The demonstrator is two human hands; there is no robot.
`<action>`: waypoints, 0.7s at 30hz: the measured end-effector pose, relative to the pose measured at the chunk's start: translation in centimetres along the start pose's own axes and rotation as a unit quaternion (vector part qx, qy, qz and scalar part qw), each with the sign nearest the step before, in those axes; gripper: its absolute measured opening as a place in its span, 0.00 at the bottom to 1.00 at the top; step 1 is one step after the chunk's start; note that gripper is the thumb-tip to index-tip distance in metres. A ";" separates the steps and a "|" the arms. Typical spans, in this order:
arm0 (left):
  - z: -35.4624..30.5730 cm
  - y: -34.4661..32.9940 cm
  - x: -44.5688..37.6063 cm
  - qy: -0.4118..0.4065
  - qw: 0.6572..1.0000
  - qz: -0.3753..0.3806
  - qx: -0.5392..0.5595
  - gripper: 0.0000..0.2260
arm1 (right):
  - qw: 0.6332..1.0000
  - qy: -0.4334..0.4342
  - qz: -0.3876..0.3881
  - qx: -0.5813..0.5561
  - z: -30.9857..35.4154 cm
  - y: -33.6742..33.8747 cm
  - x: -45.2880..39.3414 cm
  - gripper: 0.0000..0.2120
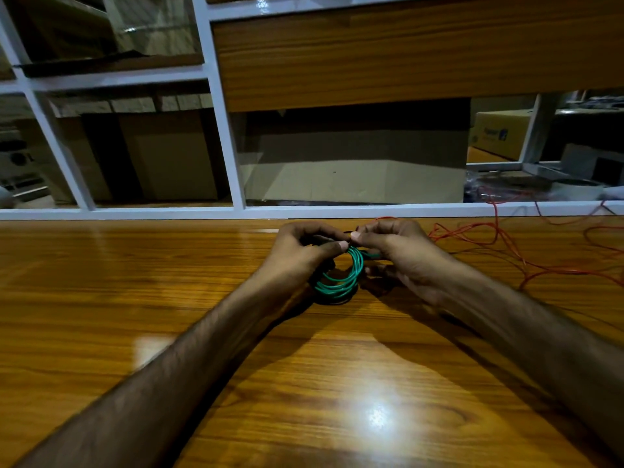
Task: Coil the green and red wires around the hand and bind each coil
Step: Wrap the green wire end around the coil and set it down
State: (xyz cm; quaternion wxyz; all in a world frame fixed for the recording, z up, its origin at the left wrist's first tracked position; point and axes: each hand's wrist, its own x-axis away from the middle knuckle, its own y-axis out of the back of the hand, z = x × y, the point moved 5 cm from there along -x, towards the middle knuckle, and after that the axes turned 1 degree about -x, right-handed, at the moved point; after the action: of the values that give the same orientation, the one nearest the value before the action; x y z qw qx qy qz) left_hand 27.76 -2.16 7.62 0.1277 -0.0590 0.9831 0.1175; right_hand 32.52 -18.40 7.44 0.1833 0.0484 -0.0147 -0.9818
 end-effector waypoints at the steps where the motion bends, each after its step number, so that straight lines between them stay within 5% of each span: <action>1: 0.0 0.0 -0.1 0.000 1.000 0.000 -0.003 0.06 | 1.000 0.003 0.005 -0.004 0.0 -0.1 0.0 0.04; 21: -0.1 -1.0 -0.1 0.025 0.995 0.006 0.095 0.02 | 0.998 0.063 0.019 0.024 -0.1 -0.8 -0.5 0.08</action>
State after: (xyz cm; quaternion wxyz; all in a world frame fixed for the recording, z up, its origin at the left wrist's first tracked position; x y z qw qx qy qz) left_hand 28.01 -3.11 7.49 0.1069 -0.0432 0.9931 0.0233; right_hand 32.69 -17.53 7.38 0.2010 0.1145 -0.0277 -0.9725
